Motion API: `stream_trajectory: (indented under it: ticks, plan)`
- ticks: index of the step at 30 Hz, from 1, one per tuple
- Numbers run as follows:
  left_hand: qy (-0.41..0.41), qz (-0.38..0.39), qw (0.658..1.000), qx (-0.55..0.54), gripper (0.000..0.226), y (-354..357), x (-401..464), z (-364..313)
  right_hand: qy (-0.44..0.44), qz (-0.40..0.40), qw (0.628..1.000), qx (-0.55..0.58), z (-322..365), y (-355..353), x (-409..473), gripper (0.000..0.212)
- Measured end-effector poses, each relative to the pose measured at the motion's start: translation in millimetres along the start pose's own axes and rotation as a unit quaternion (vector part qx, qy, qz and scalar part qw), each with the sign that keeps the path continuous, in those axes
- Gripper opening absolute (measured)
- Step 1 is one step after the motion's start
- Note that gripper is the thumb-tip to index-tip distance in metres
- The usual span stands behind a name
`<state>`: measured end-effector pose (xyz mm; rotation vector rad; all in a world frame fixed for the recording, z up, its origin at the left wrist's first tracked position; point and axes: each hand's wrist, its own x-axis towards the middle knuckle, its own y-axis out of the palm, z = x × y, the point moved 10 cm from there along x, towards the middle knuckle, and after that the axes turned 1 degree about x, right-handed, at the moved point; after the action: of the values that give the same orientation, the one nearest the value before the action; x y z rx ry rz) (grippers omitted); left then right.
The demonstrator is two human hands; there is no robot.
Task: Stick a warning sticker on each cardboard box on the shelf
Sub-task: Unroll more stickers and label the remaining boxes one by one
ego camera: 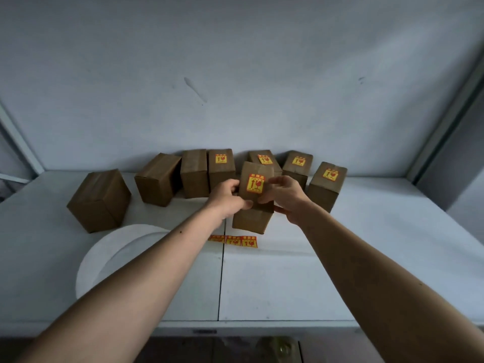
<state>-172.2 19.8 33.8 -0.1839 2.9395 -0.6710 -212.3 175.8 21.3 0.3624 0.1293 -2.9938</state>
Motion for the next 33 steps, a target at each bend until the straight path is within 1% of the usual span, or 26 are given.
stream_trajectory:
  ticks: [2, 5, 9, 13, 17, 22, 25, 27, 30, 32, 33]
  plan:
    - [-0.003, 0.029, 1.0, -0.001, 0.065, 25, 2, -9, 0.005, -0.008, 1.0, -0.015, -2, -24, -3, 0.07]
    - [-0.009, 0.052, 0.999, -0.001, 0.064, 56, 9, -15, 0.02, -0.028, 0.998, -0.044, -13, -52, 1, 0.075]
    - [-0.009, 0.07, 0.997, 0.022, 0.063, 87, 25, -13, 0.03, -0.066, 0.994, -0.082, -27, -78, 16, 0.072]
    - [-0.009, 0.079, 0.996, 0.028, 0.061, 102, 42, -6, 0.036, -0.07, 0.991, -0.104, -35, -86, 35, 0.069]
    - [-0.002, 0.096, 0.995, 0.016, 0.05, 113, 60, -7, 0.03, -0.093, 0.988, -0.117, -36, -96, 52, 0.069]
    - [0.016, 0.091, 0.996, 0.018, 0.059, 110, 67, -6, -0.008, -0.15, 0.974, -0.171, -26, -107, 52, 0.064]
    - [0.033, 0.064, 0.996, 0.049, 0.06, 86, 68, 2, -0.051, -0.19, 0.942, -0.273, -8, -97, 42, 0.057]
    - [0.034, 0.023, 0.996, 0.074, 0.055, 57, 70, 11, -0.107, -0.21, 0.919, -0.316, 12, -79, 34, 0.049]
    - [0.017, -0.042, 0.995, 0.086, 0.052, 8, 74, 29, -0.182, -0.19, 0.908, -0.327, 36, -34, 30, 0.042]
    - [0.005, -0.085, 0.99, 0.114, 0.047, -27, 75, 41, -0.205, -0.159, 0.906, -0.334, 44, 2, 34, 0.039]
    - [0.006, -0.105, 0.983, 0.149, 0.044, -43, 75, 45, -0.207, -0.141, 0.91, -0.331, 46, 19, 38, 0.038]
